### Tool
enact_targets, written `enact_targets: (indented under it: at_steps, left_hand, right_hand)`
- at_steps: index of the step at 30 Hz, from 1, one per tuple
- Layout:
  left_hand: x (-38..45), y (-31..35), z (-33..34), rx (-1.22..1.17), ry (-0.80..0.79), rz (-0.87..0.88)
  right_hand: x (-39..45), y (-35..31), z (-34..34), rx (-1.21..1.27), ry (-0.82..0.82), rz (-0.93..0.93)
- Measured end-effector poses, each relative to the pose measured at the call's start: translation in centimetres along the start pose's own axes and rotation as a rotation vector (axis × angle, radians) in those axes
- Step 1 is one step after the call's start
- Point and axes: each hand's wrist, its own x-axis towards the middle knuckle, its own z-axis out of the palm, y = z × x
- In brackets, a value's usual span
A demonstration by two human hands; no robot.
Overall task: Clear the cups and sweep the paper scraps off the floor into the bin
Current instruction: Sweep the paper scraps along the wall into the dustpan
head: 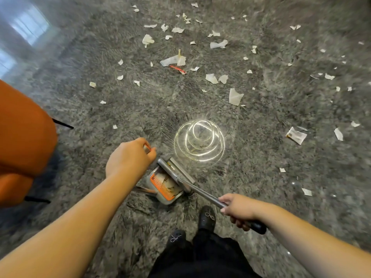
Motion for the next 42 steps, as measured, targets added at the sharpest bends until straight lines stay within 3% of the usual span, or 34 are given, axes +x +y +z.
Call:
enact_targets:
  at_steps: [6,20,31,42]
  left_hand:
    - [-1.3,-0.5,-0.4,-0.027,-0.044,0.036]
    - [-6.0,5.6,0.9,0.049,-0.145,0.515]
    - [-8.5,19.1,4.2,0.013,-0.178,0.762]
    - [-9.2,39.1,10.2,0.09,-0.181,0.917]
  right_hand:
    - [-2.6,0.2,3.0,0.225,0.081,-0.001]
    - [-9.1,9.2,7.9,0.695,0.379,0.021]
    - [-11.4,20.1,6.1,1.196,0.584,0.092]
    - [-11.8,34.6,-4.5,1.442,0.691,0.169]
